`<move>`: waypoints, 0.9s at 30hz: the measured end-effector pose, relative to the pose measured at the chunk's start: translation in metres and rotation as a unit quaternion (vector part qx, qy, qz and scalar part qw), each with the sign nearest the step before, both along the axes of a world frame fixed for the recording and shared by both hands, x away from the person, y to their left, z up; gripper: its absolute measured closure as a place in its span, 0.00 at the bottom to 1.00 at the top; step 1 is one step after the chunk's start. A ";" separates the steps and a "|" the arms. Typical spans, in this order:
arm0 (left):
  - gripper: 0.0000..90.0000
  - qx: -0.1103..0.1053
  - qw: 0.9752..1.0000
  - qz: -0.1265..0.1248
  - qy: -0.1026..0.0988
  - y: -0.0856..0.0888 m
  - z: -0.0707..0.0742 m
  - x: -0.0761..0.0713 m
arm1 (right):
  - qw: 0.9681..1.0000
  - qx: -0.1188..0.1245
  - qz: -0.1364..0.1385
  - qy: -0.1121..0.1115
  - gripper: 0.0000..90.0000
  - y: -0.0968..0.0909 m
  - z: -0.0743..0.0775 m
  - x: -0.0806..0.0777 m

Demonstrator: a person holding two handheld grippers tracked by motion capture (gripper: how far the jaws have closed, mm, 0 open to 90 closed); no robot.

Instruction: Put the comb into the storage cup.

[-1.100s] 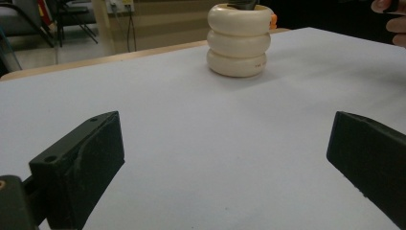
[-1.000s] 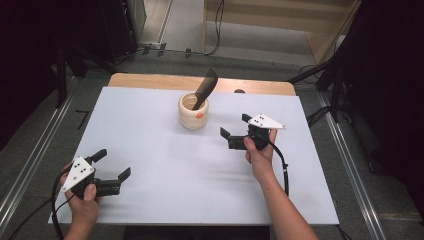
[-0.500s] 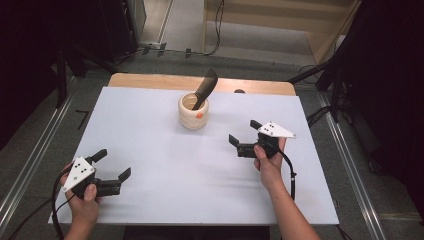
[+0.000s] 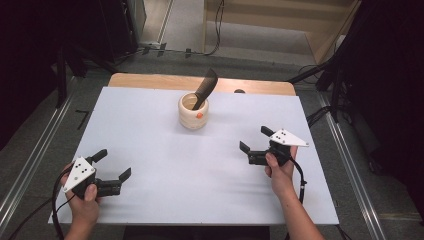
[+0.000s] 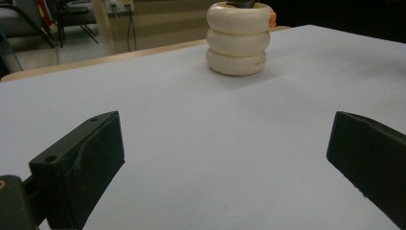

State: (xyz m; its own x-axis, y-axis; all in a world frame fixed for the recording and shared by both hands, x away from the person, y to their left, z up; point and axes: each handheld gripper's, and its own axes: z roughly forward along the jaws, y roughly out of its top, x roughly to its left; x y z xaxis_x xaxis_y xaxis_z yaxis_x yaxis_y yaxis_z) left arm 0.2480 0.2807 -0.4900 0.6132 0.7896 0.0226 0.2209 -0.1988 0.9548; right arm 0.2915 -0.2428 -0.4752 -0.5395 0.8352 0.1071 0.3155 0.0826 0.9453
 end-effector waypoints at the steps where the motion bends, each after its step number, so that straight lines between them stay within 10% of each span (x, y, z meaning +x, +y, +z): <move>1: 0.00 0.001 1.000 0.000 0.000 0.000 0.000 0.000 | 1.000 0.000 -0.002 0.002 0.00 -0.002 0.000 -0.002; 27: 0.00 0.002 1.000 0.004 -0.001 -0.001 0.000 0.000 | 0.999 -0.011 -0.032 0.010 0.00 -0.048 -0.019 -0.035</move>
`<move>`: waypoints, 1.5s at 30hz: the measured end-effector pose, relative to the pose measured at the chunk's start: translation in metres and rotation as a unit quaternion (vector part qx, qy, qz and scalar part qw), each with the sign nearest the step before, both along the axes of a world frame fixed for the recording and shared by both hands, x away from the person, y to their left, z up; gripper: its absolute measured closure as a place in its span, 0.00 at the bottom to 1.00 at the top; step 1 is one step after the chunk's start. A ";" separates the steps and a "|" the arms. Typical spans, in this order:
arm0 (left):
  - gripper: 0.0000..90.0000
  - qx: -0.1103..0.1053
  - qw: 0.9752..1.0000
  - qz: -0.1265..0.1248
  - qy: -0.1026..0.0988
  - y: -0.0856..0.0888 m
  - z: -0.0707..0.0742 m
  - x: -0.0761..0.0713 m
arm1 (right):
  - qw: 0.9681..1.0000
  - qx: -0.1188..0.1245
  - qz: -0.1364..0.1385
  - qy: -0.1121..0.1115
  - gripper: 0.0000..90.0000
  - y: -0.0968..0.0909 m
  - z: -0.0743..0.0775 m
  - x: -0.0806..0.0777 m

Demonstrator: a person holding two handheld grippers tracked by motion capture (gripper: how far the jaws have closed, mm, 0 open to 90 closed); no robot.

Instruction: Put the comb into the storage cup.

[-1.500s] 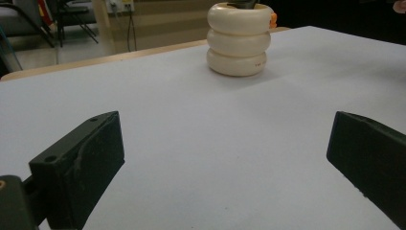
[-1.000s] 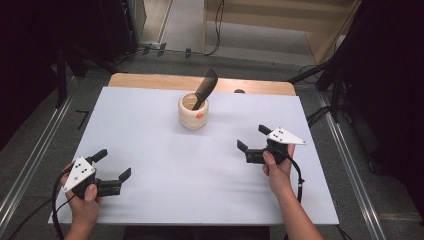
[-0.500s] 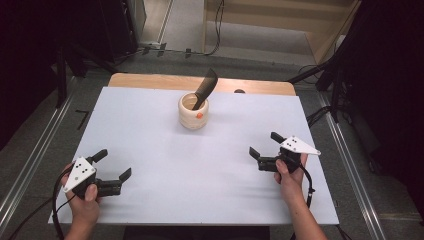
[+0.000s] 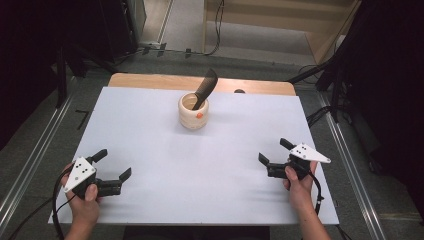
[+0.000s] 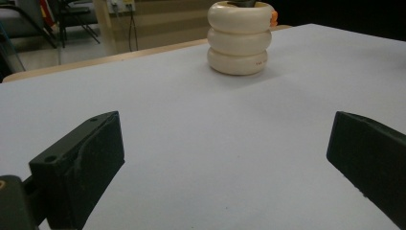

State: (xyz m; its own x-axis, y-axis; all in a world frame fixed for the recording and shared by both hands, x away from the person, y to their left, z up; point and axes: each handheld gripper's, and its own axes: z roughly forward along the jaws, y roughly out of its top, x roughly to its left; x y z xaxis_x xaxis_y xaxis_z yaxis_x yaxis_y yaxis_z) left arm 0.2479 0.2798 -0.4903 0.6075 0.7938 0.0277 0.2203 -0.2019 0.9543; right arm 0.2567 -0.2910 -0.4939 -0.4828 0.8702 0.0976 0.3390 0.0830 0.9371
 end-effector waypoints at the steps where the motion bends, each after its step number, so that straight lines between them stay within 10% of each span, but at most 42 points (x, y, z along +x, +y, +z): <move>1: 0.00 -0.001 1.000 0.000 0.000 0.000 0.000 0.000 | 1.000 -0.002 -0.001 0.000 0.00 -0.002 0.000 -0.001; 45: 0.00 -0.001 1.000 -0.001 0.000 0.000 0.000 0.000 | 0.999 -0.009 -0.047 0.002 0.00 -0.068 -0.018 -0.054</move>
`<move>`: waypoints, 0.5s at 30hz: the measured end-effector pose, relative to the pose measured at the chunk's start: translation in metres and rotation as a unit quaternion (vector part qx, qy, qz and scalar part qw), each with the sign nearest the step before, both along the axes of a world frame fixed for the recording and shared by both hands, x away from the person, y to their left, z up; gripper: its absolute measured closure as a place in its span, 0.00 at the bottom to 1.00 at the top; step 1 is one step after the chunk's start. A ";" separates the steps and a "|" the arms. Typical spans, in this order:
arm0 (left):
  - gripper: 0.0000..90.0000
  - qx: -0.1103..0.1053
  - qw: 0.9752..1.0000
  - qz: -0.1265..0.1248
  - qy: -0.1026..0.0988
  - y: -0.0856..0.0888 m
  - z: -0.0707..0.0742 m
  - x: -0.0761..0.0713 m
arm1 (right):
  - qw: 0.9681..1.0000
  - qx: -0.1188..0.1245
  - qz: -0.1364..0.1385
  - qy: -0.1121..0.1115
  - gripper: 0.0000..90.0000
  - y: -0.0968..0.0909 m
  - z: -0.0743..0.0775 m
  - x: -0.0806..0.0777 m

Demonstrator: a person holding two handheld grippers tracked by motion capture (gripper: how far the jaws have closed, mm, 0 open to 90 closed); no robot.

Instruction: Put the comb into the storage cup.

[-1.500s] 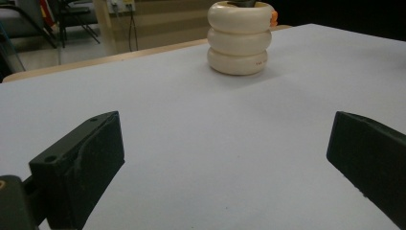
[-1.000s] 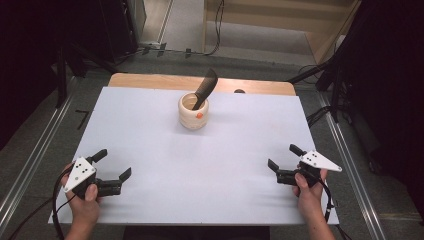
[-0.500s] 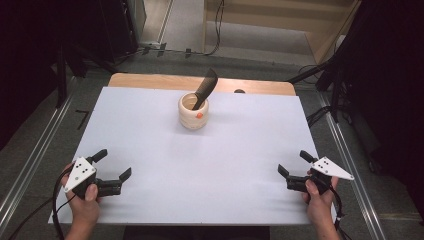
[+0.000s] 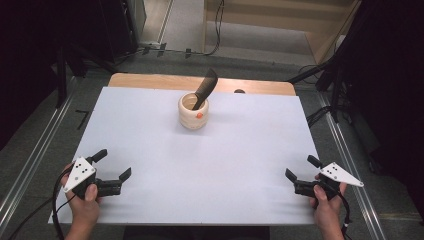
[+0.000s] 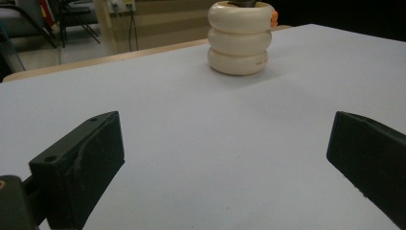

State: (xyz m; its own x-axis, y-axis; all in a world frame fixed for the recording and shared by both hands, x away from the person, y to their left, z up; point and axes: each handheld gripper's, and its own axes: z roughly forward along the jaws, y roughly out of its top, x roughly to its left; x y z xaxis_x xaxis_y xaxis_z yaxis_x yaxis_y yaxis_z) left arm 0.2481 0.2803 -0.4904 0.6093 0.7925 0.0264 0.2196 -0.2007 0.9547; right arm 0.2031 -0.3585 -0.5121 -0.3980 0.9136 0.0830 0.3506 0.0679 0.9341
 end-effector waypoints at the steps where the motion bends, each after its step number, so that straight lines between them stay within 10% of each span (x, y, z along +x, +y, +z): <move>1: 0.00 0.000 1.000 0.000 0.000 0.000 0.000 0.000 | 1.000 -0.002 -0.002 -0.001 0.00 -0.001 -0.001 -0.001; 15: 0.00 -0.006 1.000 -0.001 0.001 0.001 0.000 0.001 | 1.000 -0.007 -0.002 -0.003 0.00 -0.014 -0.008 -0.008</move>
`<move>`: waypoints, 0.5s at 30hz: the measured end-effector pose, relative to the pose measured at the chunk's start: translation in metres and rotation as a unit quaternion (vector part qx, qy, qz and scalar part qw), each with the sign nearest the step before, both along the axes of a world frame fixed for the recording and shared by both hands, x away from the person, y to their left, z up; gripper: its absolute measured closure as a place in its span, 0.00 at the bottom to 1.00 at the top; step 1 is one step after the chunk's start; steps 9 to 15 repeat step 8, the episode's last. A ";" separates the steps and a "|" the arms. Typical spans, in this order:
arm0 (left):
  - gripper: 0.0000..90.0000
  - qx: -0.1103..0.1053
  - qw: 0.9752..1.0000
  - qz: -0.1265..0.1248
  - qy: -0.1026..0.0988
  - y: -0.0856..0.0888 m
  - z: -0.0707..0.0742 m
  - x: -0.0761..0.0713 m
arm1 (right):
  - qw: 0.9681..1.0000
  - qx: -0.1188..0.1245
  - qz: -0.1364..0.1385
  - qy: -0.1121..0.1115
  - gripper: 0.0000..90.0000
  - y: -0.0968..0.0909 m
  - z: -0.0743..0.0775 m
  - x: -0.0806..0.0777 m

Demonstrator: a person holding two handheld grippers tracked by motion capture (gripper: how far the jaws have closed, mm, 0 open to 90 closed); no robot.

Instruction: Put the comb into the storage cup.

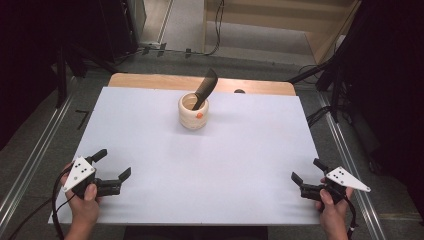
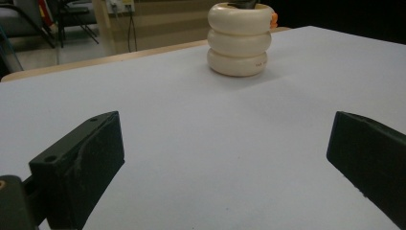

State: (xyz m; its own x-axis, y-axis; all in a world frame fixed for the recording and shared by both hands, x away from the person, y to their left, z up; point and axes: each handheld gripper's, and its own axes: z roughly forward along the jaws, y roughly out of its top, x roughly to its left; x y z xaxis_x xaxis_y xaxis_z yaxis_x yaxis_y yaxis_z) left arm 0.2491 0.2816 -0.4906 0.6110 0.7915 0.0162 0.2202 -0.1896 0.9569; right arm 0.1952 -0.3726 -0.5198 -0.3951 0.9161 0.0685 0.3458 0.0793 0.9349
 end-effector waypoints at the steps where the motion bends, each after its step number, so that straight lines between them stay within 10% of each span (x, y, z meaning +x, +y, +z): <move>1: 0.00 0.001 1.000 0.000 0.000 0.000 0.000 0.000 | 1.000 -0.001 0.004 0.000 0.00 0.000 0.000 0.000; 15: 0.00 0.001 1.000 0.000 0.000 0.000 0.000 0.000 | 1.000 0.007 -0.003 0.003 0.00 0.000 -0.002 0.002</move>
